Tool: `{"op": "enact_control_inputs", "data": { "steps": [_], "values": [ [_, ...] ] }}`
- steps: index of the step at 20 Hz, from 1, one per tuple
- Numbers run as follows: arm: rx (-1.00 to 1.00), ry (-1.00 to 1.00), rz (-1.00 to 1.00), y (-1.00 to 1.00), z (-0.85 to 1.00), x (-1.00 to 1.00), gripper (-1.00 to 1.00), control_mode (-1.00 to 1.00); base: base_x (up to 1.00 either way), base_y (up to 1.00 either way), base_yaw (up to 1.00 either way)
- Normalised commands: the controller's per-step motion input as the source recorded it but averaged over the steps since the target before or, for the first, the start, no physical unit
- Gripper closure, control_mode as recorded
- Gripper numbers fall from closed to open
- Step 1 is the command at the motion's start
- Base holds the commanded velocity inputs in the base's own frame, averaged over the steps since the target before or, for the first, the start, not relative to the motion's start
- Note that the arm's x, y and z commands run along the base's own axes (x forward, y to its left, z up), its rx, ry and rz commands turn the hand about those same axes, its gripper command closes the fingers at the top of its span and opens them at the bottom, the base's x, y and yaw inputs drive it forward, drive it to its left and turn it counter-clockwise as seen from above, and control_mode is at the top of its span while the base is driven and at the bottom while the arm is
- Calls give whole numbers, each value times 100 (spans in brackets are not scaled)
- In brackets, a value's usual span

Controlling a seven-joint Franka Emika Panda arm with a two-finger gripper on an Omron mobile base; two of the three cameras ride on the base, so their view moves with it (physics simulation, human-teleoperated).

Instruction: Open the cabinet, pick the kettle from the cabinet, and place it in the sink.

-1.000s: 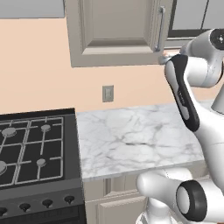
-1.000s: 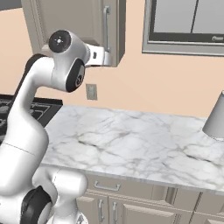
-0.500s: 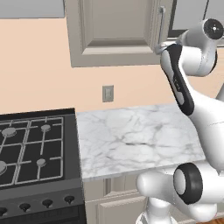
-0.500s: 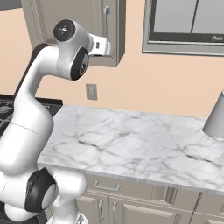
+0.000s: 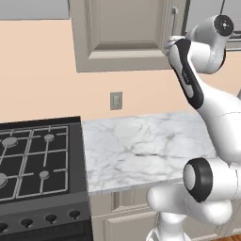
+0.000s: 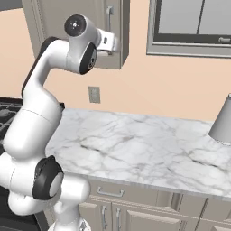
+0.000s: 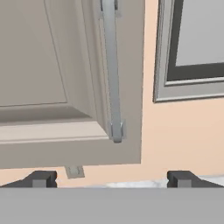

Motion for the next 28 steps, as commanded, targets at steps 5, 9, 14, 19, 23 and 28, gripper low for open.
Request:
{"op": "enact_control_inputs", "data": {
  "steps": [5,9,14,19,23,28],
  "values": [
    [3,0,0,0,17,39,-100,-100,0,0,0],
    [2,0,0,0,14,40,-100,-100,0,0,0],
    [1,0,0,0,9,39,-100,-100,0,0,0],
    [0,-1,0,0,0,37,-100,-100,0,0,0],
    [0,0,0,0,0,35,-100,-100,0,0,0],
    [0,-1,0,0,-1,36,-100,-100,0,0,0]
  ]
}}
